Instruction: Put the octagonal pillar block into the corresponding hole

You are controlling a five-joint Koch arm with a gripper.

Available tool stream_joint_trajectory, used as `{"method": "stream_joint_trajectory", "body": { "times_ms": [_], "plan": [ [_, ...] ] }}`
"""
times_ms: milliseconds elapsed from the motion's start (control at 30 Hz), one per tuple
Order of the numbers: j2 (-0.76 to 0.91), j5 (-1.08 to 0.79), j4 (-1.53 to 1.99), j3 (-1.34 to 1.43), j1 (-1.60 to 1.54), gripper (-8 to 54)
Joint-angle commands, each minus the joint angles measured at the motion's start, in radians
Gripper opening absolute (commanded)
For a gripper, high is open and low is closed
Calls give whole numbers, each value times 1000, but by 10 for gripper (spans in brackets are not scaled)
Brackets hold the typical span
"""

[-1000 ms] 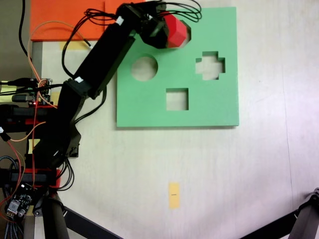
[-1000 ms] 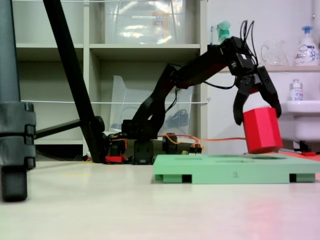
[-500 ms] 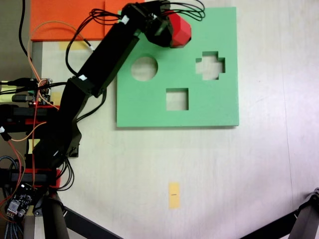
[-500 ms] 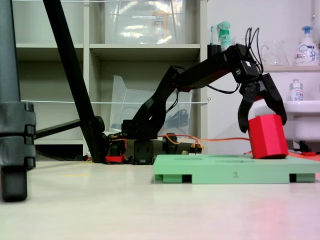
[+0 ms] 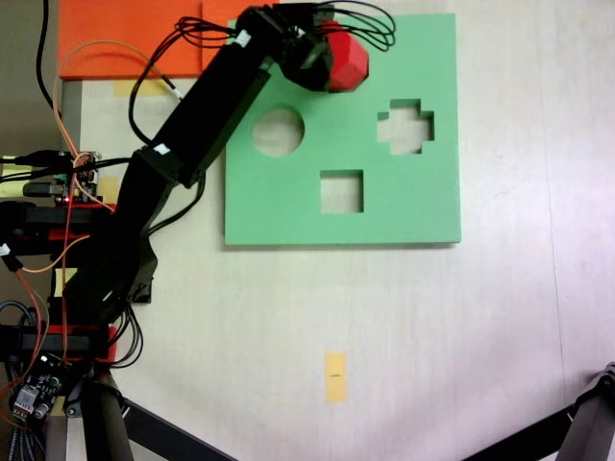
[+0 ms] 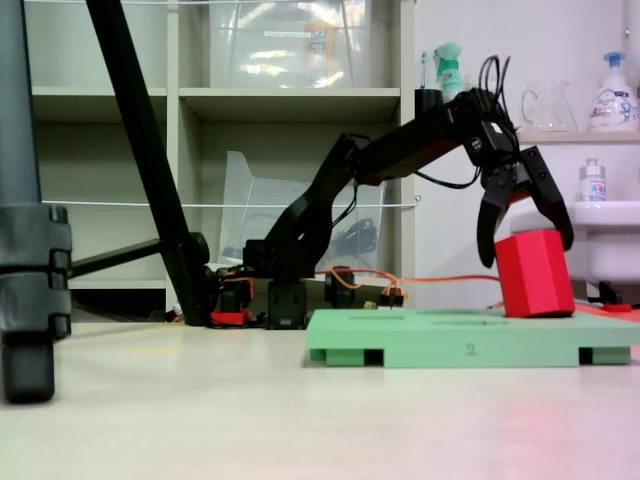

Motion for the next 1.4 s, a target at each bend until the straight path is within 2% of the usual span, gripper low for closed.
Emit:
{"method": "stream_joint_trajectory", "body": {
  "times_ms": [0,700,767,867,1267,1367],
  "plan": [
    [8,34,-46,-32,-12,187],
    [-129,25,-135,-49,8,187],
    [-140,-11,-143,-49,6,187],
    [-153,-166,-158,-52,8,188],
    [-155,-250,-144,-52,14,188],
    [-155,-319,-138,-52,12,188]
  ]
}}
